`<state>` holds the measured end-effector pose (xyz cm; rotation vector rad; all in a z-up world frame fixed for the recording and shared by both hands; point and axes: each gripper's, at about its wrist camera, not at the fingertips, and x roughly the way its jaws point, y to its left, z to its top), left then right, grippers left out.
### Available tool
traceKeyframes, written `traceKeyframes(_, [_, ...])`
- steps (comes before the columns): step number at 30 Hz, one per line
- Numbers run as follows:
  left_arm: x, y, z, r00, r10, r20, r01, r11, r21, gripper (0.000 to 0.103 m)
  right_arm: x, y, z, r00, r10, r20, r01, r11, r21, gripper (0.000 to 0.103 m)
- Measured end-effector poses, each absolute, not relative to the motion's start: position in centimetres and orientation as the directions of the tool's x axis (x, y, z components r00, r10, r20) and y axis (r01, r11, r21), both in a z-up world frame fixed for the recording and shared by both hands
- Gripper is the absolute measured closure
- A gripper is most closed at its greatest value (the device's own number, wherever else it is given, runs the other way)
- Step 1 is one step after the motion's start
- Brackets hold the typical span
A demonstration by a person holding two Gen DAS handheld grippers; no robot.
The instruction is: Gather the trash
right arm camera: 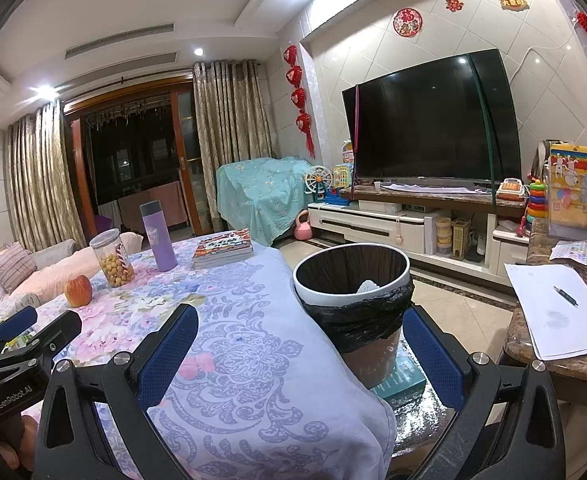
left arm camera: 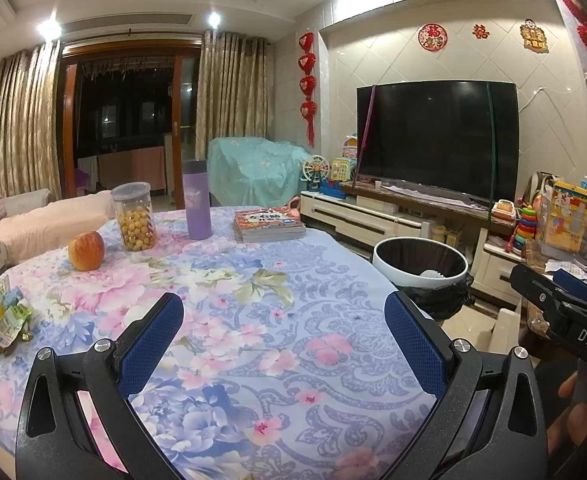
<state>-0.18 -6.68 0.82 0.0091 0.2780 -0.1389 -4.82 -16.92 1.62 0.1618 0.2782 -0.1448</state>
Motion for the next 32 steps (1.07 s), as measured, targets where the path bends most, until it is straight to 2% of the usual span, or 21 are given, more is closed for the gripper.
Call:
traceKeyframes(17, [-0.1, -6.7, 0.8, 0.951, -0.136, -0.277, 0.138, 0.99, -0.01, 0.0, -4.8, -16.9, 1.5, 0.951, -0.119, -0.285, 0.165, 0.976, 0.14, 0.0])
traceKeyframes(32, [1.5, -6.5, -0.3, 0.935, -0.152, -0.319, 0.15, 0.988, -0.029, 0.0, -4.0, -17.2, 0.8, 0.943, -0.11, -0.314, 0.163, 0.975, 0.15, 0.0])
